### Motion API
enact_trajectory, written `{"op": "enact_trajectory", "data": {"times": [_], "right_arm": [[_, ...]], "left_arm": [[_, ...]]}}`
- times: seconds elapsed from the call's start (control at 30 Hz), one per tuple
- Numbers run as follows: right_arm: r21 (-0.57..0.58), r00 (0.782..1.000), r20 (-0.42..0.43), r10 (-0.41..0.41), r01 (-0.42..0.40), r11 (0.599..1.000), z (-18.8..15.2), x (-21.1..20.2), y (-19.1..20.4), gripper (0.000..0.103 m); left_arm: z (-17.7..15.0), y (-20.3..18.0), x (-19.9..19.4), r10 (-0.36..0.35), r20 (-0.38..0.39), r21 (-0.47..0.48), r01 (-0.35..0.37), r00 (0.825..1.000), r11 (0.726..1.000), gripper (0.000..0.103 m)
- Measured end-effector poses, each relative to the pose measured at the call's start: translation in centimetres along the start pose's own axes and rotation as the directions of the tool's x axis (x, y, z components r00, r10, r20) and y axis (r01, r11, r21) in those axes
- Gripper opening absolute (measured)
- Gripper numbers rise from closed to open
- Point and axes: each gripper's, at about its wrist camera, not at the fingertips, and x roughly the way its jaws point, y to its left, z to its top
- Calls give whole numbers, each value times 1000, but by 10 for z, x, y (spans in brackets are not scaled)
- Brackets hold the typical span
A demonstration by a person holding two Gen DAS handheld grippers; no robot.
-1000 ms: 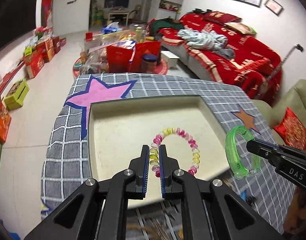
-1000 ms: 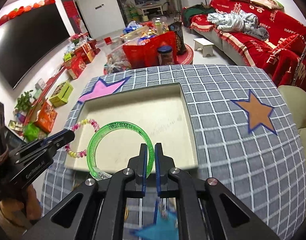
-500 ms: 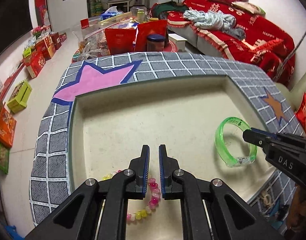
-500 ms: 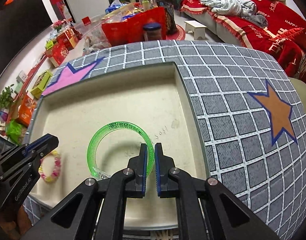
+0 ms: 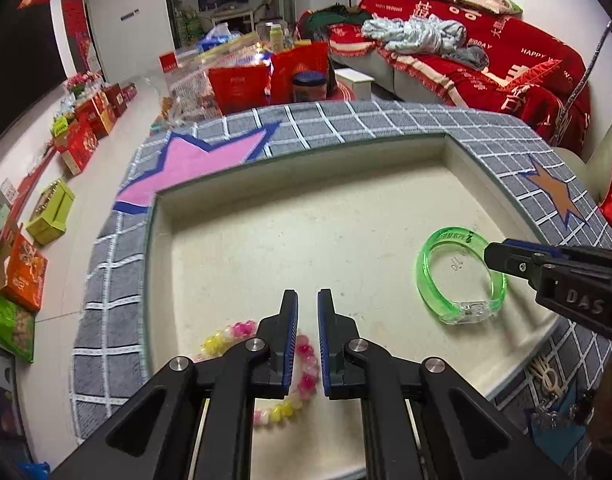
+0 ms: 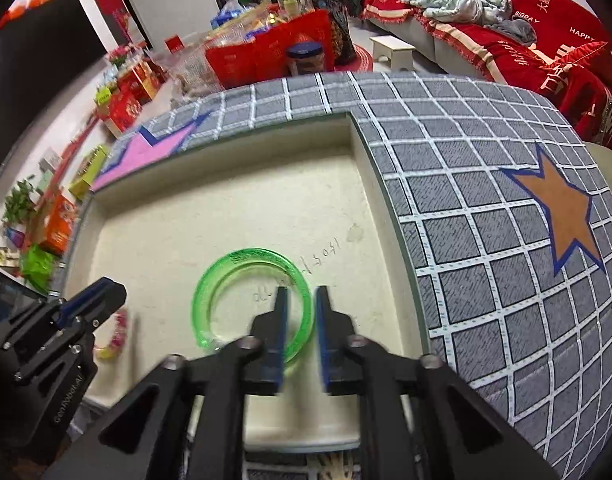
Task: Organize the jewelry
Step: 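Carry both bracelets into the tray and open both tools to release them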
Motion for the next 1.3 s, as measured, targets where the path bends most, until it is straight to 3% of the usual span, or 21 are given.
{"op": "enact_trajectory", "data": {"times": [0.03,0.07,0.23,0.57,0.6,0.63,0.67,0.73,0.93,1.3], "right_arm": [[1,1000,22,12,-12,1000,-1,-8,1,63],[-1,999,40,16,-16,1000,-3,-13,3,65],[-9,996,86,40,-40,999,-12,-44,8,65],[3,990,118,74,-75,997,-52,-85,7,65],[6,990,118,76,-78,997,-57,-88,7,65],[8,990,118,79,-81,997,-60,-90,6,65],[14,990,118,83,-85,996,-65,-92,5,65],[24,989,120,91,-95,995,-75,-97,4,65],[43,989,109,101,-106,993,-102,-105,1,76],[58,997,57,47,-50,997,-165,-108,-12,79]], "left_arm": [[-1,1,-4,4,11,-3,-4,1000,1000,27],[-2,2,-9,5,21,-11,-5,1000,1000,27],[-7,12,-30,-12,53,-63,15,998,998,27],[-30,19,-60,-65,80,-59,70,995,996,27],[-33,20,-63,-68,80,-60,73,994,995,32],[-37,21,-66,-73,80,-63,78,994,995,76],[-41,23,-70,-69,83,-77,76,994,994,103],[-50,28,-83,-56,136,-112,72,989,991,103],[-72,33,-96,-39,135,-104,53,990,993,103],[-134,44,-90,-49,9,-151,50,999,987,103]]}}
